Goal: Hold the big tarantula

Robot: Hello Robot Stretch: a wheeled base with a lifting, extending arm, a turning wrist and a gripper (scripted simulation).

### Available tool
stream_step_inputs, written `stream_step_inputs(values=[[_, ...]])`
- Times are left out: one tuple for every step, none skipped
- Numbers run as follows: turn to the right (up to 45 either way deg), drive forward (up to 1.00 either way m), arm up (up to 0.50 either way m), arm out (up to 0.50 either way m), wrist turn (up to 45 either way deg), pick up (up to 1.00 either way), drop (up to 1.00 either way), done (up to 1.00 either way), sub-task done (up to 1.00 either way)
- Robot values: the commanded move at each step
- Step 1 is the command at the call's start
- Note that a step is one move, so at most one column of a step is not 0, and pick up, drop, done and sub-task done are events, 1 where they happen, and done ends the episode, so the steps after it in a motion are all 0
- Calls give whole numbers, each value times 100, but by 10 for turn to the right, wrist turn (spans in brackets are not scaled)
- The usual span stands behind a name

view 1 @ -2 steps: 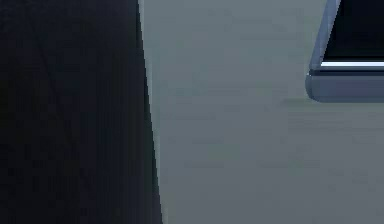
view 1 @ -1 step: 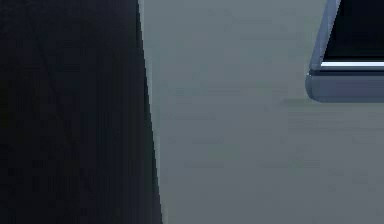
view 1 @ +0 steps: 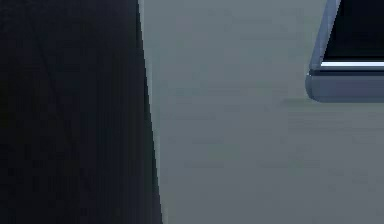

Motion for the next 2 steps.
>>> stream_step_inputs(values=[[0, 0, 10, 0, 0, 0, 0, 0, 0], [0, 0, 0, 0, 0, 0, 0, 100, 0]])
